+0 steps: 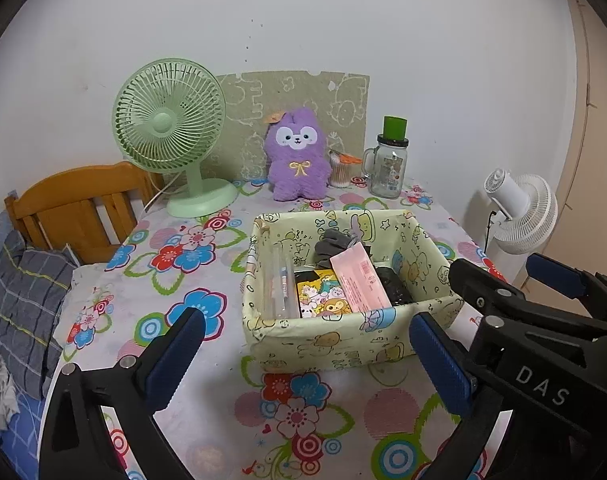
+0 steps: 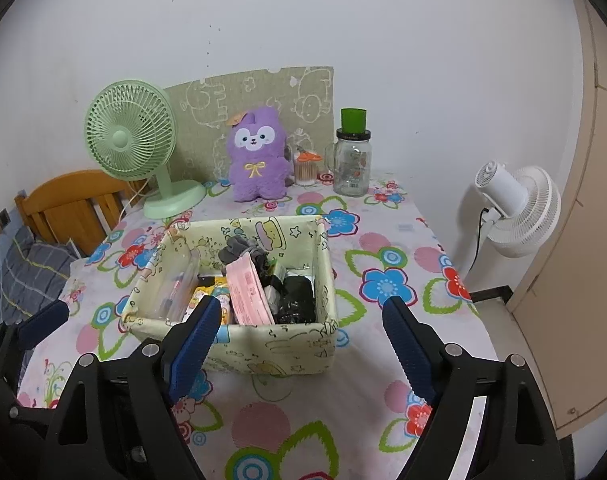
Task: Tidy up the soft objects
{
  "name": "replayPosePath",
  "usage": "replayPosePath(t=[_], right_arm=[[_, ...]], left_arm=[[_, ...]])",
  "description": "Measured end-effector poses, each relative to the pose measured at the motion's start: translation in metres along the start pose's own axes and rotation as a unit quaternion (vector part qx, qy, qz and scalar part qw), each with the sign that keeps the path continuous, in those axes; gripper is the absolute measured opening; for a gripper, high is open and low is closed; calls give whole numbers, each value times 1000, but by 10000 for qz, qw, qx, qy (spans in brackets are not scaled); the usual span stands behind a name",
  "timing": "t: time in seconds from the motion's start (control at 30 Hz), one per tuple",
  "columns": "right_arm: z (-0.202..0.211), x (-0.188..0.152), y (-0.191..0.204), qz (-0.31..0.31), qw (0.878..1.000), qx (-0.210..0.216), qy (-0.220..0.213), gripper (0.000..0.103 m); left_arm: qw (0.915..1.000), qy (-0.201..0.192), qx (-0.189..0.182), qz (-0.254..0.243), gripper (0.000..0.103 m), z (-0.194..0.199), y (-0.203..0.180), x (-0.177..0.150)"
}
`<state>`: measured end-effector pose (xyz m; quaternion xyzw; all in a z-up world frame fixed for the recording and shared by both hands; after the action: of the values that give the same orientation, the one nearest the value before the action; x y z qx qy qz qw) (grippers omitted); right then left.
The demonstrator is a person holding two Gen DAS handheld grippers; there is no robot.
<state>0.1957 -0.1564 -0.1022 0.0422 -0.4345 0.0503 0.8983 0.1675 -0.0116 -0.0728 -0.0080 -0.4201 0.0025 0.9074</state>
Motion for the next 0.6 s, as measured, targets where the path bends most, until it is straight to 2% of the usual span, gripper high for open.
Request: replayPosePath(t=[0.17, 0.27, 0.6], right_arm=[[14, -5, -3, -13, 10000, -10, -92, 86], [23, -8, -6, -25, 9998, -43, -183, 91], [45, -18, -14, -98, 9993, -46, -366, 91]], left_arm=[[10000, -67, -25, 13, 103, 10, 1, -4], [9999, -118, -20, 8, 103, 16, 1, -6], [9996, -261, 19, 66, 103, 35, 7, -15]])
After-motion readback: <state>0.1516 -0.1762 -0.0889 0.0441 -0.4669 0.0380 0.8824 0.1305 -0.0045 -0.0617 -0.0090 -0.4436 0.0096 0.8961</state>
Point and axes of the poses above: each gripper's, at about its wrist camera, not at the fingertips, and z roughly against the way its jaws point, y to its left, x to its top, the point moved 8 cm from there along -z, roughly the way its jaws point, and after that the axes turned 4 degrees about y, right-handed, at the moved point
